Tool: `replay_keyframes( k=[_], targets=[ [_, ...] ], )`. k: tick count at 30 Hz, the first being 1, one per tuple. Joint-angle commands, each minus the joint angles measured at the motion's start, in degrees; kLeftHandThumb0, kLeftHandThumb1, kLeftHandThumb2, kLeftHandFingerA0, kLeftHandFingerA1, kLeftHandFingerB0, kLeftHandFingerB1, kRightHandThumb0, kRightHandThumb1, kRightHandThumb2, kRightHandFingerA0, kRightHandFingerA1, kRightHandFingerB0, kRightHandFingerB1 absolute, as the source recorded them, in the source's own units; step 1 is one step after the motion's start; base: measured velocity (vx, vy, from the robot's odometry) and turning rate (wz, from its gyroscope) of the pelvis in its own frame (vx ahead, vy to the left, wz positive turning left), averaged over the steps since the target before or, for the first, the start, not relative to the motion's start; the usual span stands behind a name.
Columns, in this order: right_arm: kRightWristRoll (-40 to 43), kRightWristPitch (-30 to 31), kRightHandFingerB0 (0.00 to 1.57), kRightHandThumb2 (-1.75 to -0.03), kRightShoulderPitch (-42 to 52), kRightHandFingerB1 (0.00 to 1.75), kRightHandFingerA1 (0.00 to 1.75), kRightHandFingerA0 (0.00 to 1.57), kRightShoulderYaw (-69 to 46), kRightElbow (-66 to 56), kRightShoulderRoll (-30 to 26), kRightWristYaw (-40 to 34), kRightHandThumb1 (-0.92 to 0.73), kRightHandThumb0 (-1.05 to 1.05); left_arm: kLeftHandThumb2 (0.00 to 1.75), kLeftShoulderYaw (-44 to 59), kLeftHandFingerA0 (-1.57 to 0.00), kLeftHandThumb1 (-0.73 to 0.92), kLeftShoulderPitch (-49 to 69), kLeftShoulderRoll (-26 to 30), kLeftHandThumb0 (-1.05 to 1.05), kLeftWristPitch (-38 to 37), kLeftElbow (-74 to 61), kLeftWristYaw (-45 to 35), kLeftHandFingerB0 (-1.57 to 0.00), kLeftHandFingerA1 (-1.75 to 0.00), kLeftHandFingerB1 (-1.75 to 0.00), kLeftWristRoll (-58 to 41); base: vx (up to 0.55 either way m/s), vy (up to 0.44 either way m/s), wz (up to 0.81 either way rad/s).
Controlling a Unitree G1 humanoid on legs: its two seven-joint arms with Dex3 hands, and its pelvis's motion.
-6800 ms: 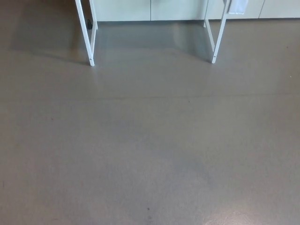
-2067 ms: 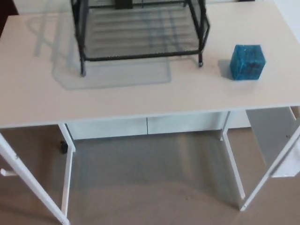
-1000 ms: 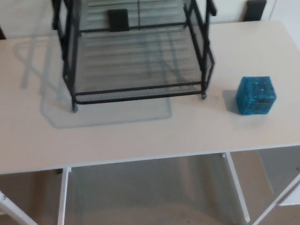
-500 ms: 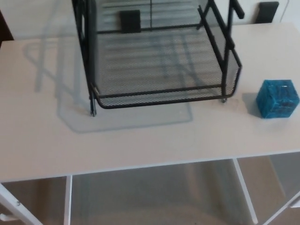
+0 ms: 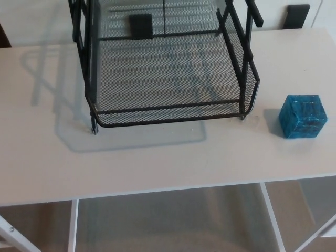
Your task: The robot walks towards a desk on which a file tray is kept in the middle and a cube is kept to its right. The robot lifts the cube using its right hand and places it on the file tray.
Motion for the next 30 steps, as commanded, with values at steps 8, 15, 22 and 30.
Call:
replay_keyframes(
  k=[8,15,22,30],
  targets=[
    [18.2,11.8,0.00,-0.57,-8.5,0.15,0.42,0.22,-27.4,-3.6,-5.8,-3.0,-0.56,-0.69,0.97,-1.2,-0.17,0.73,0.5,4.1,-0.85,-2.4,-4.8,2.0,-0.11,-0.51,-0.46,2.1,0.00,0.000,0.00],
    [8.9,15.0,0.01,-0.91,-31.4,0.34,0.73,0.03,-24.0,-0.6,-28.2,-2.3,-0.54,-0.99,0.69,-0.9,-0.25,0.92,0.4,4.3,-0.84,-5.1,-6.6,1.4,-0.07,-0.46,-0.28,1.8,0.00,0.000,0.00],
    [1.4,15.6,0.00,-0.85,-53.0,0.33,0.46,0.02,-7.4,-13.1,-28.1,3.9,-0.46,-0.75,1.03,-2.8,-0.27,0.69,-3.0,4.4,-0.88,-5.6,-1.0,3.2,-0.12,-0.56,-0.48,4.0,0.01,-0.005,0.02],
    [-11.9,15.8,0.00,-0.64,-65.6,0.18,0.21,0.00,13.0,-22.8,-14.7,4.9,-0.47,-0.63,0.68,-3.3,-0.29,0.91,-3.2,4.3,-0.85,-8.4,2.0,2.0,-0.12,-0.43,-0.28,4.2,0.00,0.000,0.00]
  ],
)
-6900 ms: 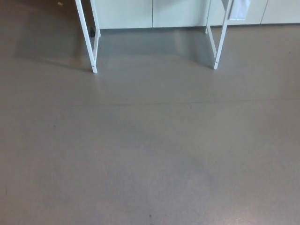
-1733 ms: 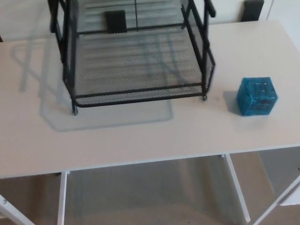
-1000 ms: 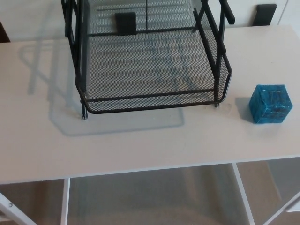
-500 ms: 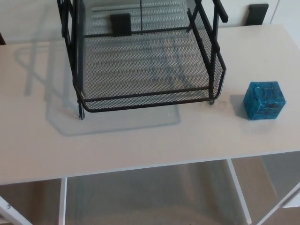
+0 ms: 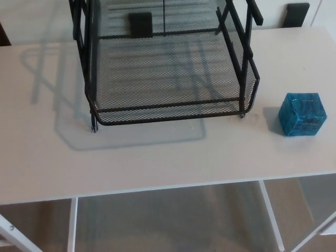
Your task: The robot walks towards a desk on which a file tray is kept in the middle and a cube is kept to its right. The robot lifts the cube using its right hand and places it on the file tray.
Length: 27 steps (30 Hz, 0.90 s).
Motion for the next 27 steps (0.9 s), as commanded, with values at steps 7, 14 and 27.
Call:
replay_keyframes(
  k=[7,14,27],
  targets=[
    [-21.8,6.6,0.00,-0.92,-25.8,0.50,0.52,0.01,32.2,-4.2,10.2,3.7,-0.34,-0.36,1.09,-2.4,-0.24,0.71,-2.1,2.3,-0.84,-7.9,5.3,1.0,-0.04,-0.55,-0.40,3.1,0.00,0.000,0.00],
    [-27.5,4.6,0.00,-0.89,-29.8,0.51,0.51,0.00,42.4,1.5,13.7,3.8,-0.27,-0.38,0.68,-2.1,-0.32,0.90,-2.0,1.8,-0.82,-8.1,4.4,0.9,-0.14,-0.46,-0.31,2.3,0.00,0.000,0.00],
    [-28.2,4.3,0.08,-0.58,-34.1,0.25,0.37,0.05,49.5,12.4,18.5,1.4,-0.51,-0.57,1.04,-3.5,-0.26,0.75,-1.0,1.7,-0.79,-7.1,2.3,2.4,-0.11,-0.53,-0.43,3.2,0.00,0.000,0.00]
  ],
)
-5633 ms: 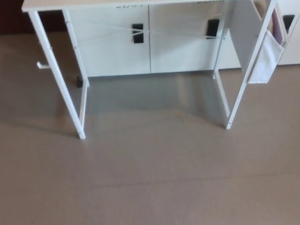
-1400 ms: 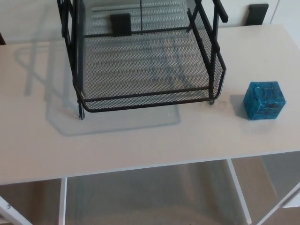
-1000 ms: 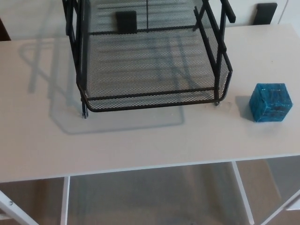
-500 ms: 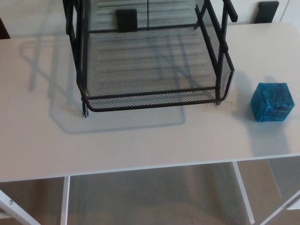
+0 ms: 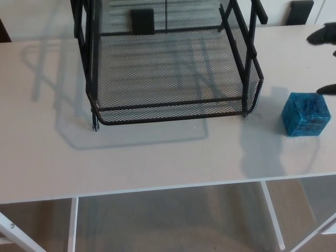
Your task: The robot walks towards a desk on which a file tray is kept in the middle and a cube is kept to its right. The robot lifts the cube using its right hand and places it on the file tray.
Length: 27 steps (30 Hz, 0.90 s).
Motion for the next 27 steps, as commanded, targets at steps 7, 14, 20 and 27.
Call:
replay_keyframes(
  k=[7,14,20,27],
  targets=[
    [-8.5,2.7,0.03,-0.80,-3.2,0.32,0.24,0.00,3.4,4.5,4.9,1.8,-0.37,-0.62,1.04,-1.4,-0.27,0.73,-0.9,2.2,-0.83,-6.9,2.8,0.9,-0.12,-0.54,-0.43,2.3,0.00,0.000,0.00],
    [-9.7,2.1,0.08,-0.77,-0.8,0.27,0.03,0.00,3.8,3.9,5.7,3.0,-0.42,-0.74,1.03,-1.8,-0.28,0.74,-2.3,2.0,-0.79,-8.2,5.2,1.9,-0.12,-0.54,-0.44,2.5,0.00,0.000,0.00],
    [-13.0,1.6,0.02,-0.78,2.1,0.29,0.21,0.00,5.4,4.2,4.5,2.8,-0.36,-0.60,1.05,-2.5,-0.31,0.74,-3.4,2.3,-0.81,-9.0,6.7,2.2,-0.15,-0.56,-0.45,2.8,0.00,0.000,0.00],
    [-17.0,0.3,0.05,-0.81,3.6,0.25,0.09,0.05,8.0,5.6,3.7,2.2,-0.43,-0.73,1.06,-2.9,-0.32,0.75,-2.7,3.0,-0.79,-8.1,4.4,2.0,-0.16,-0.56,-0.47,3.0,0.00,0.000,0.00]
  ],
)
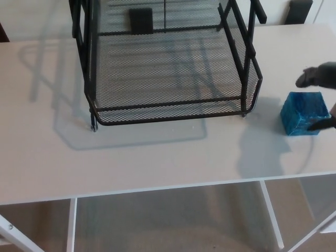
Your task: The robot walks towards a desk on which a file tray is kept in the middle and a cube is kept to its right. The robot lifts the cube using its right hand and places it on the file tray.
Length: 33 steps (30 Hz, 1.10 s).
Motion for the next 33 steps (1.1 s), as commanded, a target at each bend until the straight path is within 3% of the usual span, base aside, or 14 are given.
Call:
replay_keyframes(
  k=[1,8,12,14,16,19,20,21,23,24,25,26,29,33],
  targets=[
    [-1.4,0.4,0.05,-0.77,2.5,0.33,0.17,0.00,-1.2,1.6,-0.1,-0.6,-0.35,-0.60,1.05,-0.1,-0.32,0.75,-0.3,1.4,-0.79,-1.7,0.2,0.5,-0.16,-0.56,-0.46,0.9,0.00,0.000,0.00],
    [-2.0,-1.5,0.06,-0.76,5.1,0.29,0.08,0.06,-1.4,2.5,2.3,-3.0,-0.38,-0.66,1.05,-0.6,-0.31,0.74,0.2,1.5,-0.79,-2.8,-0.3,0.2,-0.16,-0.56,-0.46,1.1,0.00,0.000,0.00],
    [0.8,-1.6,0.06,-0.69,7.6,0.31,0.40,0.05,-5.2,2.1,5.2,-4.6,-0.36,-0.55,1.06,-1.2,-0.33,0.74,-1.1,1.4,-0.82,-4.4,2.7,0.8,-0.17,-0.57,-0.47,1.8,0.00,0.000,0.00],
    [-0.3,-2.4,0.00,-0.86,8.1,0.50,0.51,0.00,-5.1,2.1,5.6,-5.3,-0.28,-0.33,1.06,-1.2,-0.35,0.73,-1.3,1.3,-0.82,-4.7,3.1,1.0,-0.18,-0.58,-0.47,1.7,0.00,0.000,0.00],
    [-0.1,-4.5,0.10,-0.71,10.0,0.39,0.50,0.13,-6.3,2.1,6.3,-9.0,-0.37,-0.60,1.05,-0.9,-0.34,0.73,-1.8,1.1,-0.80,-5.2,4.4,0.9,-0.17,-0.57,-0.47,1.4,0.00,0.000,0.00],
    [-1.4,-5.7,0.22,-0.73,12.1,0.42,0.55,0.24,-6.9,1.3,6.2,-14.4,-0.38,-0.54,1.05,-1.0,-0.34,0.72,-1.4,1.1,-0.81,-5.5,4.2,1.3,-0.18,-0.57,-0.47,1.5,0.00,0.000,0.00],
    [-2.0,-7.5,0.33,-0.56,12.9,0.32,0.52,0.34,-6.8,1.4,5.9,-16.6,-0.50,-0.47,1.05,-0.9,-0.34,0.72,-1.4,1.1,-0.82,-5.9,4.8,1.4,-0.18,-0.57,-0.47,1.5,0.00,0.000,0.00],
    [-1.6,-8.2,0.29,-0.76,13.3,0.46,0.60,0.34,-7.3,1.5,5.9,-17.5,-0.40,-0.50,1.05,-0.6,-0.34,0.72,-1.6,1.0,-0.81,-5.3,4.8,1.4,-0.19,-0.57,-0.47,1.1,0.00,0.000,0.00],
    [-0.5,-10.3,0.45,-0.56,15.8,0.41,0.67,0.62,-9.3,0.6,5.6,-21.5,-0.54,-0.36,1.05,-1.2,-0.35,0.73,-1.8,1.1,-0.80,-5.7,5.4,2.5,-0.20,-0.57,-0.48,1.9,0.00,0.000,0.00],
    [-1.8,-10.8,0.52,-0.57,16.6,0.44,0.77,0.75,-8.8,0.0,5.2,-23.6,-0.55,-0.39,0.69,-1.3,-0.42,0.92,-1.7,1.0,-0.80,-6.3,5.5,2.9,-0.25,-0.50,-0.37,2.1,0.00,0.000,0.00],
    [-2.6,-11.6,0.50,-0.85,17.7,0.61,0.86,0.79,-8.9,-0.5,5.1,-26.4,-0.44,-0.41,0.68,-1.3,-0.41,0.92,-1.6,0.9,-0.78,-7.2,5.8,3.1,-0.24,-0.49,-0.36,2.2,0.00,0.000,0.00],
    [-3.0,-11.9,0.59,-0.57,18.4,0.55,0.98,0.86,-9.0,0.0,5.4,-28.7,-0.55,-0.36,1.04,-0.7,-0.35,0.72,-1.8,0.5,-0.80,-6.8,6.0,3.2,-0.20,-0.57,-0.48,1.6,0.00,0.000,0.00],
    [-3.8,-13.3,0.69,-0.56,20.4,0.64,0.99,0.89,-8.7,-0.1,5.8,-32.7,-0.56,-0.31,1.04,-0.5,-0.35,0.72,-1.9,0.2,-0.79,-6.9,6.0,3.2,-0.20,-0.57,-0.48,1.4,0.00,0.000,0.00],
    [-4.0,-14.0,0.55,-0.58,22.1,0.70,1.19,0.79,-8.4,-0.1,7.0,-35.1,-0.59,-0.28,1.04,-0.5,-0.34,0.72,-0.4,0.2,-0.78,-8.5,4.4,3.1,-0.20,-0.58,-0.49,1.5,0.00,0.000,0.00]
  ],
)
